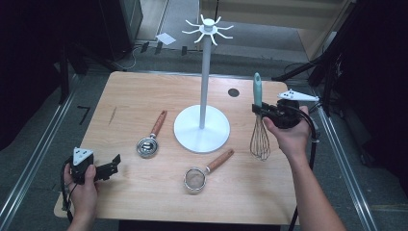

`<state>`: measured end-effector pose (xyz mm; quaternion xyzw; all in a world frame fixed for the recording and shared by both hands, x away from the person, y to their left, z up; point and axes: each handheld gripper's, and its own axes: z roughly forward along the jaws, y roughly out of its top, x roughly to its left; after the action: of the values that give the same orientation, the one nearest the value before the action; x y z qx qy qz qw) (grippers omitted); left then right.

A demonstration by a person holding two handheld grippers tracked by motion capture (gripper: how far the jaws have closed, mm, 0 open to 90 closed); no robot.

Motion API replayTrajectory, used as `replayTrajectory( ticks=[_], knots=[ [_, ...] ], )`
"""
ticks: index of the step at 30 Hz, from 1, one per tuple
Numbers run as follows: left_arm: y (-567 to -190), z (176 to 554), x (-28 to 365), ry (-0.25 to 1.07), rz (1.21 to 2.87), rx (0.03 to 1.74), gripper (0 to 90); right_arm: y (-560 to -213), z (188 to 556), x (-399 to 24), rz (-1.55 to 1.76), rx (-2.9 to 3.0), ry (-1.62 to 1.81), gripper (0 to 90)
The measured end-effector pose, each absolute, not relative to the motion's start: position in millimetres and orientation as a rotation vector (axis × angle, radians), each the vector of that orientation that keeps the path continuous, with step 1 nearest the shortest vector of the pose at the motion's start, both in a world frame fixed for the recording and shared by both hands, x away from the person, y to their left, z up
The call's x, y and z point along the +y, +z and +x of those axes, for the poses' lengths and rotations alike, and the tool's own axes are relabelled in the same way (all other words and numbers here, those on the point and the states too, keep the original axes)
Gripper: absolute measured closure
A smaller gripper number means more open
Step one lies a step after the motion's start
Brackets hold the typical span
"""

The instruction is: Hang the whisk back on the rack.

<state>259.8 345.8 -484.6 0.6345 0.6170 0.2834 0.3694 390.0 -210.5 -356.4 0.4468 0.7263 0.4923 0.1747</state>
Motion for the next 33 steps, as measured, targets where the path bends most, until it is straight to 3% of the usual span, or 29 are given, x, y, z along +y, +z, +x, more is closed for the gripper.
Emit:
replayTrajectory(
  ticks=[33],
  knots=[
    [-484.5,259.7,346.0,0.726,1.633,1.577,0.0,-310.0,374.9,-186.6,0.992,1.978,1.689,71.4]
  ],
)
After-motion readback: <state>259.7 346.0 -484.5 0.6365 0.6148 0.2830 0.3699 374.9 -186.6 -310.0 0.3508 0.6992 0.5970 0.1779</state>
